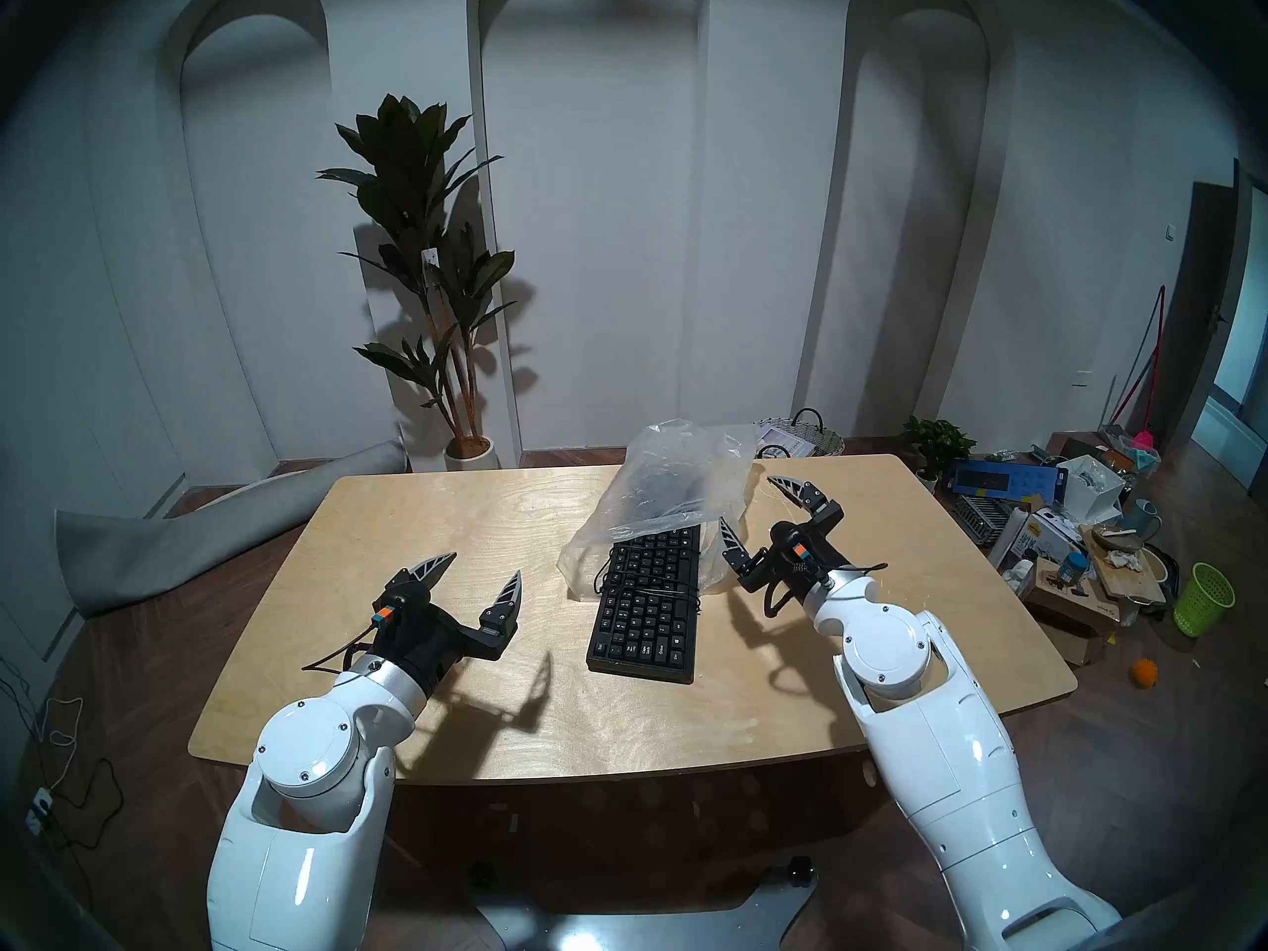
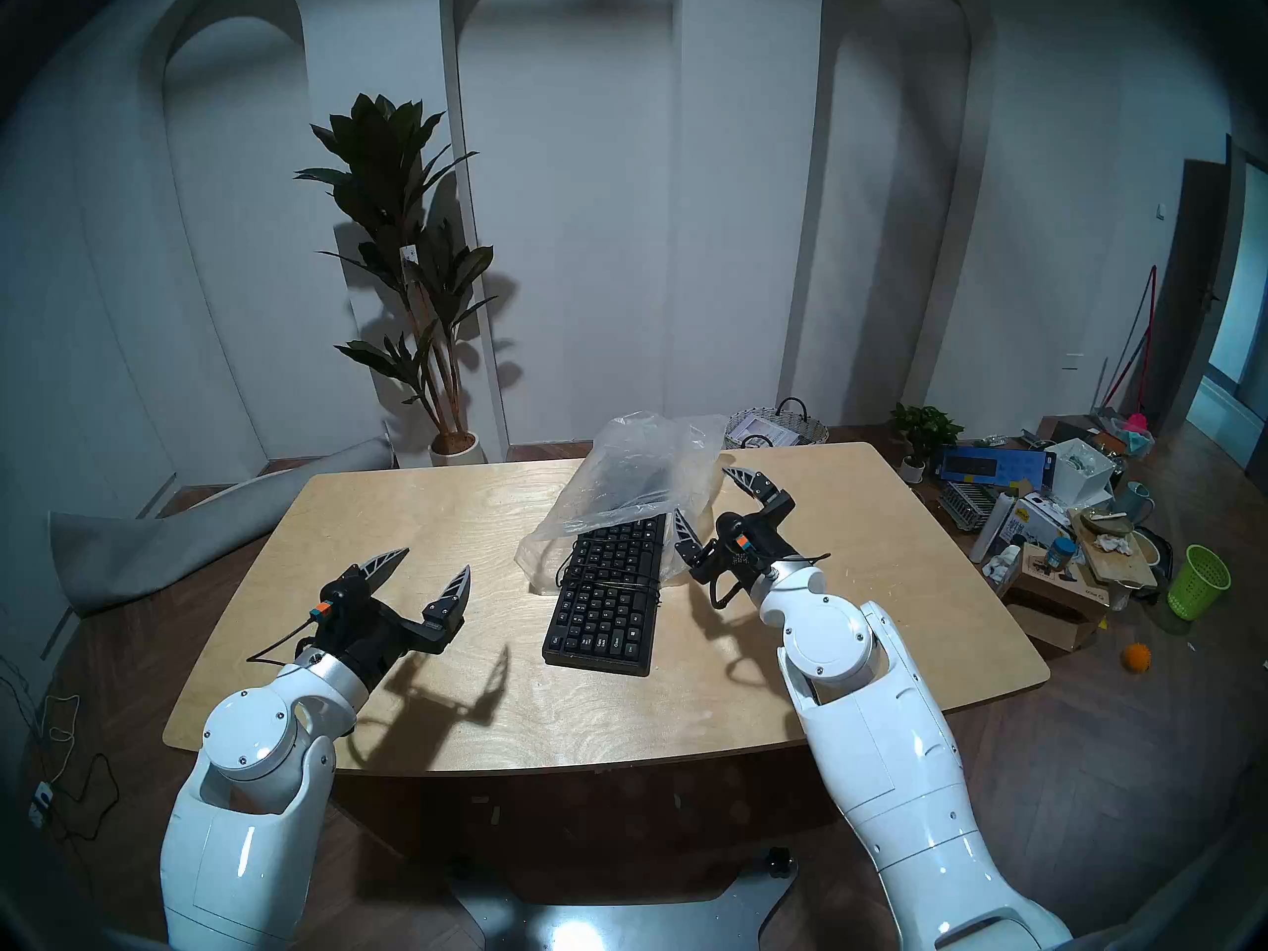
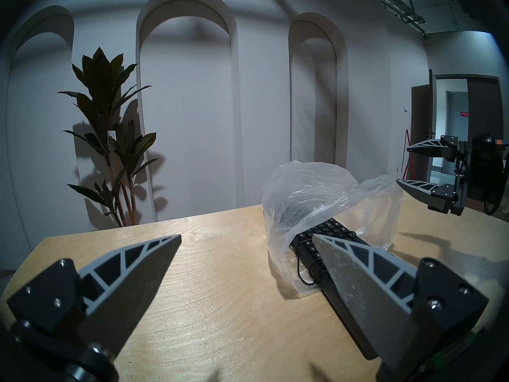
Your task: Unwrap the new keyboard and set the wrapping aside
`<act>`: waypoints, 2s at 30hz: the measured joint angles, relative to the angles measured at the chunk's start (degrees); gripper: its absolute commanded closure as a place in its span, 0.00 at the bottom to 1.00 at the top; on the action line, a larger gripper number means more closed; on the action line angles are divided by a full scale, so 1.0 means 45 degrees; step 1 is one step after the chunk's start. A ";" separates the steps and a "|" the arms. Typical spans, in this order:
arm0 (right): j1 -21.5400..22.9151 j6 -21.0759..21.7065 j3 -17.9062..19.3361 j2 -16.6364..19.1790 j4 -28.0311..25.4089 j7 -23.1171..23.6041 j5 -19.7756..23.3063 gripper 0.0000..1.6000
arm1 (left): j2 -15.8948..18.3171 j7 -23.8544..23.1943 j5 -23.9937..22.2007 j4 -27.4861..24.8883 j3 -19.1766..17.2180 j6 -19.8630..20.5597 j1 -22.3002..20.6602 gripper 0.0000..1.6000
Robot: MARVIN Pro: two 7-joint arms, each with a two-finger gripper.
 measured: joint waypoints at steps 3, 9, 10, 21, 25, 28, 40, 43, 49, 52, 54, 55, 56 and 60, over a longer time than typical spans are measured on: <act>0.0366 0.0012 -0.0235 -0.0177 0.0458 0.0044 -0.0196 0.00 | 0.0001 0.0000 -0.0003 0.0002 0.0000 0.0000 0.0000 0.00; 0.1092 -0.0144 -0.0917 -0.0699 0.1866 0.0080 -0.0685 0.00 | 0.0008 0.0000 -0.0002 0.0003 0.0004 0.0000 0.0000 0.00; 0.1240 -0.0231 -0.1044 -0.0780 0.2217 0.0080 -0.0798 0.00 | 0.0009 0.0000 0.0003 0.0002 0.0005 0.0000 0.0000 0.00; 0.2414 -0.0998 -0.1241 -0.1248 0.4293 -0.0310 -0.1569 0.00 | 0.0016 0.0000 0.0047 -0.0003 0.0012 -0.0001 0.0002 0.00; 0.2881 -0.1200 -0.1070 -0.1371 0.4641 -0.0576 -0.1762 0.00 | 0.0017 0.0000 0.0052 -0.0003 0.0013 -0.0001 0.0002 0.00; 0.3235 -0.1335 -0.0905 -0.1499 0.4834 -0.0865 -0.1829 1.00 | 0.0017 0.0000 0.0054 -0.0003 0.0014 -0.0001 0.0002 0.00; 0.4096 -0.2363 -0.0060 -0.2282 0.4366 -0.1604 -0.0416 1.00 | 0.0020 0.0000 0.0061 0.0001 0.0016 -0.0001 0.0002 0.00; 0.4227 -0.2683 0.0146 -0.2489 0.4016 -0.1876 -0.0048 1.00 | 0.0020 0.0000 0.0061 0.0003 0.0016 -0.0001 0.0001 0.00; 0.4331 -0.3273 0.0690 -0.2856 0.3254 -0.2695 0.0623 1.00 | 0.0021 0.0000 0.0065 0.0004 0.0016 -0.0001 0.0001 0.00; 0.4275 -0.3515 0.0994 -0.3056 0.2797 -0.3272 0.0899 1.00 | 0.0022 0.0000 0.0068 0.0004 0.0016 -0.0001 0.0001 0.00; 0.4212 -0.3605 0.1134 -0.3173 0.2570 -0.3615 0.0995 1.00 | 0.0022 0.0000 0.0070 0.0003 0.0016 -0.0001 0.0001 0.00; 0.4158 -0.3639 0.1219 -0.3247 0.2430 -0.3833 0.1039 1.00 | 0.0022 0.0000 0.0072 0.0001 0.0016 -0.0001 0.0001 0.00; 0.4100 -0.3656 0.1293 -0.3315 0.2301 -0.4033 0.1069 1.00 | 0.0022 0.0000 0.0073 -0.0001 0.0016 -0.0001 0.0002 0.00; 0.3722 -0.3642 0.1574 -0.3647 0.1711 -0.4998 0.1103 1.00 | 0.0026 -0.0006 0.0075 -0.0020 0.0016 0.0000 0.0004 0.00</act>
